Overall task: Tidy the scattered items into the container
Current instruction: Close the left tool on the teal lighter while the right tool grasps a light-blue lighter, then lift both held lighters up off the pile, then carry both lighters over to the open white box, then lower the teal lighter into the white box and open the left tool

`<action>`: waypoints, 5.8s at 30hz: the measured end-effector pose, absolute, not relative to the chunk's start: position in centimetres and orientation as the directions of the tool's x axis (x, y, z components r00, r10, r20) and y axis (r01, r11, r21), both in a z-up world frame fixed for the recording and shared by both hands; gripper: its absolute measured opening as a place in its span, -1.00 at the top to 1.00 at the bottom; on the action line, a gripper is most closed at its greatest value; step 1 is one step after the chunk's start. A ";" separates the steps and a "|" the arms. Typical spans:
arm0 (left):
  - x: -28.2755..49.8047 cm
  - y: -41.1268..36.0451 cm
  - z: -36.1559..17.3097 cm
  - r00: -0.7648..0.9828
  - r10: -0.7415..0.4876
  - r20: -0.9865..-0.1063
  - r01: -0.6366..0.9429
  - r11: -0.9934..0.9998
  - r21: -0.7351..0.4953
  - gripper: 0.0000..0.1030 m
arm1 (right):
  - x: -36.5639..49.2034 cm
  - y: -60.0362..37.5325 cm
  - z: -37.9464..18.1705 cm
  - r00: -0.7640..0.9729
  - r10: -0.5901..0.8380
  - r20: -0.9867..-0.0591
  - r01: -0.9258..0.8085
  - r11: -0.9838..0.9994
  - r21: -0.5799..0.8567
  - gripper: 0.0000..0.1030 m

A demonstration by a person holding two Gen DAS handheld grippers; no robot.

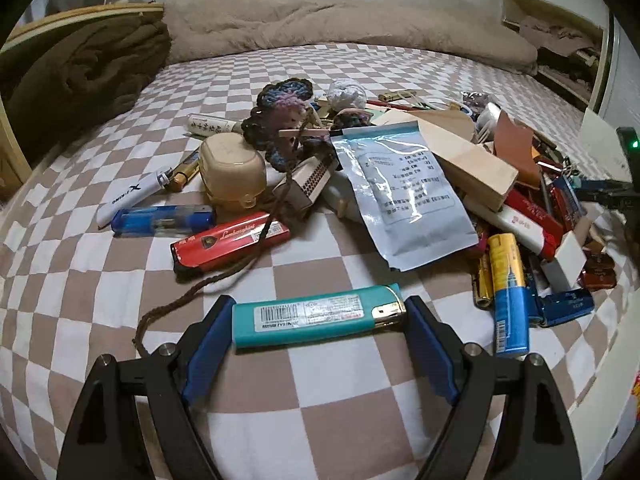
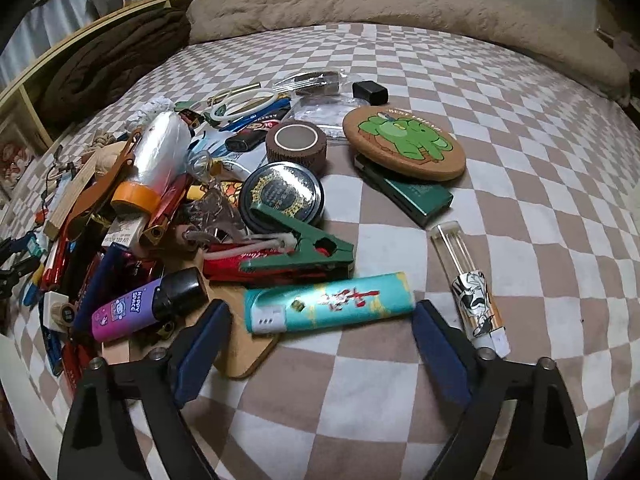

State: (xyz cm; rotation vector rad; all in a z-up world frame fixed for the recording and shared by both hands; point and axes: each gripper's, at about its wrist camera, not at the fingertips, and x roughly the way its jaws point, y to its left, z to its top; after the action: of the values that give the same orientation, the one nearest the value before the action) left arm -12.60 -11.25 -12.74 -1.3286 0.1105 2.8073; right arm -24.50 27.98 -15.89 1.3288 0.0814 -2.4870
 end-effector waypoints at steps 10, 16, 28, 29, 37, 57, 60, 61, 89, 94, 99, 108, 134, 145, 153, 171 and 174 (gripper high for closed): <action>-12.6 -11.4 -12.8 -0.649 -0.006 -0.761 -0.058 -0.997 0.058 -0.65 | -23.9 27.6 -15.4 -0.535 -0.215 -0.817 0.306 -0.951 0.050 -0.74; -12.6 -11.6 -13.0 -0.651 0.009 -0.759 -0.061 -0.997 0.040 -0.66 | -24.9 26.8 -15.0 -0.502 -0.164 -0.849 0.438 -0.895 -0.086 -0.88; -12.5 -11.6 -13.0 -0.654 0.022 -0.756 -0.062 -0.998 0.026 -0.65 | -26.3 27.6 -15.5 -0.388 -0.286 -0.876 0.517 -0.855 0.050 -0.64; -12.5 -11.6 -12.9 -0.654 0.022 -0.756 -0.063 -0.998 0.026 -0.65 | -26.1 27.8 -15.6 -0.396 -0.291 -0.871 0.509 -0.859 0.056 -0.63; -12.5 -11.5 -12.9 -0.658 0.013 -0.753 -0.062 -0.997 0.037 -0.65 | -23.8 28.0 -15.6 -0.463 -0.253 -0.850 0.404 -0.913 0.052 -0.60; -12.4 -12.3 -11.6 -0.664 -0.009 -0.748 -0.022 -0.999 0.031 -0.65 | -19.6 28.5 -12.6 -0.527 -0.186 -0.829 0.281 -0.959 0.036 -0.59; -12.3 -12.3 -11.1 -0.670 -0.019 -0.742 -0.011 -0.999 0.036 -0.65 | -19.1 28.4 -11.2 -0.552 -0.195 -0.810 0.285 -0.958 0.037 -0.59; -12.3 -12.3 -10.8 -0.674 -0.021 -0.738 -0.009 -0.999 0.037 -0.65 | -18.9 28.3 -10.7 -0.566 -0.195 -0.801 0.288 -0.957 0.030 -0.60; -5.0 -7.1 -2.9 -0.704 0.065 -0.707 -0.084 -0.996 -0.008 -0.65 | -9.5 23.1 -3.5 -0.615 -0.391 -0.685 0.446 -0.889 0.108 -0.60; -3.3 -5.8 -2.2 -0.703 0.091 -0.705 -0.115 -0.993 -0.013 -0.65 | -8.0 22.4 -3.3 -0.605 -0.418 -0.677 0.471 -0.874 0.119 -0.60; -2.1 -4.6 -2.3 -0.686 0.118 -0.718 -0.146 -0.989 -0.023 -0.65 | -6.5 21.6 -3.4 -0.587 -0.437 -0.681 0.499 -0.858 0.120 -0.60; -0.4 -2.9 -3.0 -0.660 0.155 -0.735 -0.194 -0.980 -0.033 -0.65 | -4.9 20.4 -4.1 -0.549 -0.478 -0.686 0.535 -0.831 0.151 -0.60; 3.2 -0.4 -5.7 -0.586 0.255 -0.769 -0.318 -0.945 -0.072 -0.65 | -3.0 14.5 -8.4 -0.381 -0.533 -0.756 0.626 -0.750 0.213 -0.60; 2.5 2.5 -6.8 -0.452 0.338 -0.826 -0.619 -0.785 0.018 -0.65 | -2.5 15.0 -8.5 -0.372 -0.508 -0.777 0.621 -0.758 0.198 -0.60; 1.5 3.6 -7.4 -0.351 0.348 -0.869 -0.791 -0.607 0.076 -0.65 | -2.2 16.1 -8.8 -0.379 -0.485 -0.788 0.589 -0.783 0.199 -0.60; 0.5 4.6 -7.3 -0.182 0.380 -0.907 -0.932 -0.360 0.036 -1.00 | -1.9 16.4 -9.0 -0.376 -0.482 -0.792 0.565 -0.796 0.217 -0.60; 0.3 4.2 -7.3 -0.194 0.384 -0.902 -0.922 -0.385 0.035 -1.00 | -1.9 16.5 -9.0 -0.375 -0.480 -0.793 0.564 -0.797 0.215 -0.60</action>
State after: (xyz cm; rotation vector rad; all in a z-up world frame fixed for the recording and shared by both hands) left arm 0.28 4.15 -7.29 -1.0736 0.7582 1.7438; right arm -1.88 16.48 -8.98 1.2154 0.1202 -2.1814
